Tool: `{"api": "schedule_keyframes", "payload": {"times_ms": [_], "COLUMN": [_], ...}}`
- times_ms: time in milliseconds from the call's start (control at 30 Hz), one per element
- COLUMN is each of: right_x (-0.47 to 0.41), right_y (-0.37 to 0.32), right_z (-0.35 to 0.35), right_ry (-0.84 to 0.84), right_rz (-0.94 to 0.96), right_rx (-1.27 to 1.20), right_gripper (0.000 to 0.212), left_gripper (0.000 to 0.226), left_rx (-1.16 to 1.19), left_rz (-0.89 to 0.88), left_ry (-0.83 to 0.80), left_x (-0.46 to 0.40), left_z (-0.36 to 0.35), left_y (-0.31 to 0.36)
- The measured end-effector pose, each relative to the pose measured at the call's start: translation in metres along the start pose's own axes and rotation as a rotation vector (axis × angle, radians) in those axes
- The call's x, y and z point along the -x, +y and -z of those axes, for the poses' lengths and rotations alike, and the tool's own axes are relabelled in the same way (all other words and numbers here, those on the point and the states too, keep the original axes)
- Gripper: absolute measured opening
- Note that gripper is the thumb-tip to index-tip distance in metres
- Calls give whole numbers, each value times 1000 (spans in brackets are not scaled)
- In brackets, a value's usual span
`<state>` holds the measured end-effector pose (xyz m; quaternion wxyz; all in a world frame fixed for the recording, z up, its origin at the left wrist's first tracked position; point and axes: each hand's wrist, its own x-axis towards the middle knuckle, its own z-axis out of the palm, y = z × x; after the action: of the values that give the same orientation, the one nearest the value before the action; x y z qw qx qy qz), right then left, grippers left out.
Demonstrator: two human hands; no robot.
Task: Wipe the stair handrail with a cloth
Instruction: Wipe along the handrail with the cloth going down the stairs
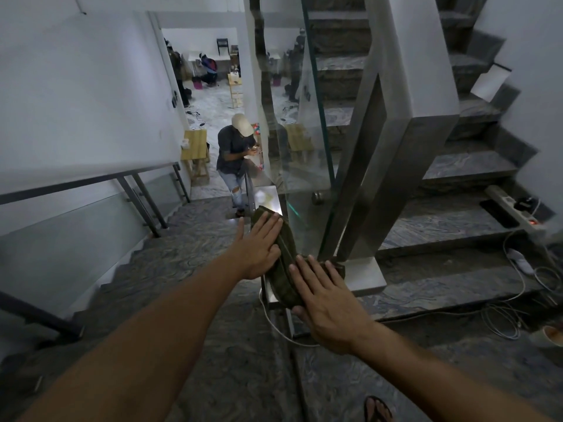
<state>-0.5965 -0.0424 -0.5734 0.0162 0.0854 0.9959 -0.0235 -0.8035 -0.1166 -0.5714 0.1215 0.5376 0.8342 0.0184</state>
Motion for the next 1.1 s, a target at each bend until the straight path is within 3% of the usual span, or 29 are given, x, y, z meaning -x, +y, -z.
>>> {"api": "schedule_keyframes", "payload": {"times_ms": [167,433,633,1100], "right_x": [-19,-44,-59,-106], "right_y": [-34,-53,-56,-40], "right_z": [-3,0,8,6], "right_ry": [23,-50,-100,-120], "right_rz": [-132,-186,-257,-306], "right_rx": [-40,-130,-209,-303], "right_gripper": [79,97,99,99], "left_gripper": [68,64,56,59], "left_rx": [-16,-91,-88,-9], "left_rz": [-63,-196,-261,-190], "left_ry": [-4,17,19,50], "left_x": [-20,-48,-68,-104], "left_z": [4,13,15,26], "left_y": [-18,-41,-56,-70]}}
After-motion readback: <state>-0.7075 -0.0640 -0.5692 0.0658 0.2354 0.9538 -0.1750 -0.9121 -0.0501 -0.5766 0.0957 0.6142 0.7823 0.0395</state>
